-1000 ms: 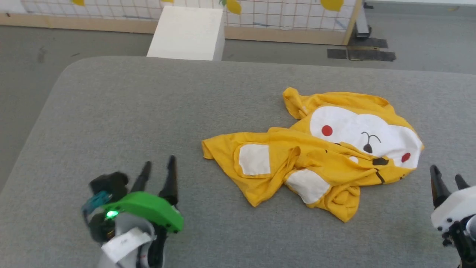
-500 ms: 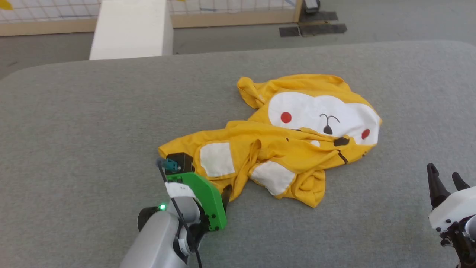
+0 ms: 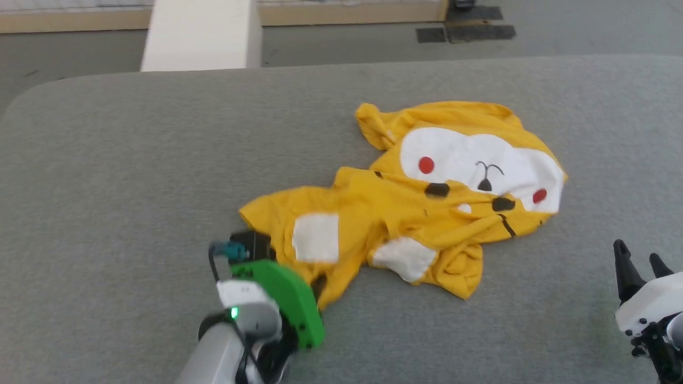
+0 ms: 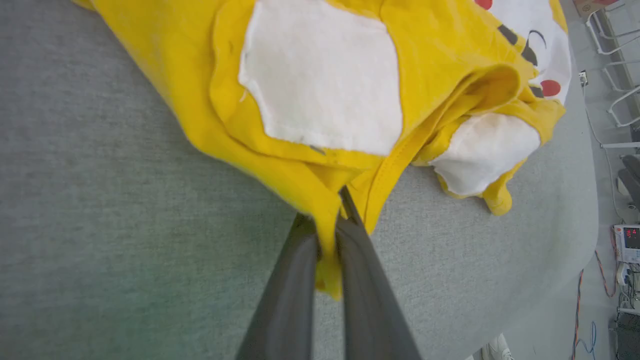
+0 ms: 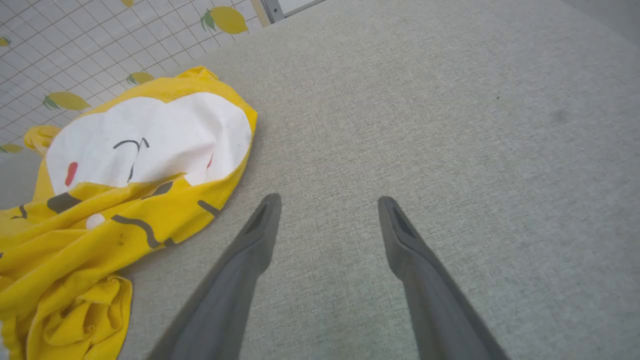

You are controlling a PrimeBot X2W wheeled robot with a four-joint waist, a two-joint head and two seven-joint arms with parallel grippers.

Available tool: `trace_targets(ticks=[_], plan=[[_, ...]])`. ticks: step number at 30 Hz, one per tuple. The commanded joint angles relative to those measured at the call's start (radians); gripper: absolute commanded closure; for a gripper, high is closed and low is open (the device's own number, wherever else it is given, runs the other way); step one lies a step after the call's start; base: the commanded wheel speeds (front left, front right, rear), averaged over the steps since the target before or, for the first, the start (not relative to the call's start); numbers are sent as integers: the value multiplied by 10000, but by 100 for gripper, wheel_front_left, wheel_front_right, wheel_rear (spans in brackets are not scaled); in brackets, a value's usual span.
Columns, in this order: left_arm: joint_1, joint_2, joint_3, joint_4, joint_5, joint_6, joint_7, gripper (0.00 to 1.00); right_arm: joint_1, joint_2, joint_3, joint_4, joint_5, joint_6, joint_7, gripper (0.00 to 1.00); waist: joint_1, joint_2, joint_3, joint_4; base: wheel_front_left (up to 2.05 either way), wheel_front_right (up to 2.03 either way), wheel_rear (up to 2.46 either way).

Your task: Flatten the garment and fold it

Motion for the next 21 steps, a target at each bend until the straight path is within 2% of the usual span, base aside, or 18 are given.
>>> trace_targets(ticks=[1, 4, 5, 10, 11, 12, 14, 17, 20, 21], plan=[[469, 188, -81, -268, -205, 71, 338, 100, 120, 12, 74, 48, -76, -11, -52, 0, 0, 0, -333, 566, 0, 0, 0], [1262, 491, -521, -864, -393, 118, 1379, 100, 65, 12, 238, 141, -55, -11, -37, 0, 0, 0, -396, 796, 0, 0, 0], [1859, 682, -974, -1268, -508, 169, 2186, 100, -32, 12, 420, 247, -1, -11, -48, 0, 0, 0, -398, 915, 0, 0, 0], [2195, 456, -1101, -1562, -926, 189, 2432, 100, -108, 12, 530, 415, -23, -11, -124, 0, 0, 0, -389, 991, 0, 0, 0], [2188, 412, -1027, -1578, -984, 208, 2350, 82, -104, 12, 542, 442, -26, -11, -136, 0, 0, 0, -403, 988, 0, 0, 0], [2154, 406, -945, -1609, -1005, 221, 2270, 0, -101, 12, 551, 485, -27, -11, -153, 0, 0, 0, -424, 977, 0, 0, 0], [2096, 371, -564, -1771, -1115, 345, 1968, 0, -96, 12, 569, 560, -29, -11, -175, 0, 0, 0, -470, 926, 0, 0, 0], [1866, 636, 161, -2231, -815, 653, 1273, 0, -90, 12, 569, 624, -27, -11, -204, 0, 0, 0, -536, 852, 0, 0, 0], [1377, 1422, 846, -2379, 442, 1244, 296, 0, -74, 12, 585, 641, -52, -11, -220, 0, 0, 0, -557, 788, 0, 0, 0], [1229, 1447, 1014, -2351, 597, 1362, 17, 0, -77, 12, 594, 644, -28, -11, -225, 0, 0, 0, -556, 766, 0, 0, 0]])
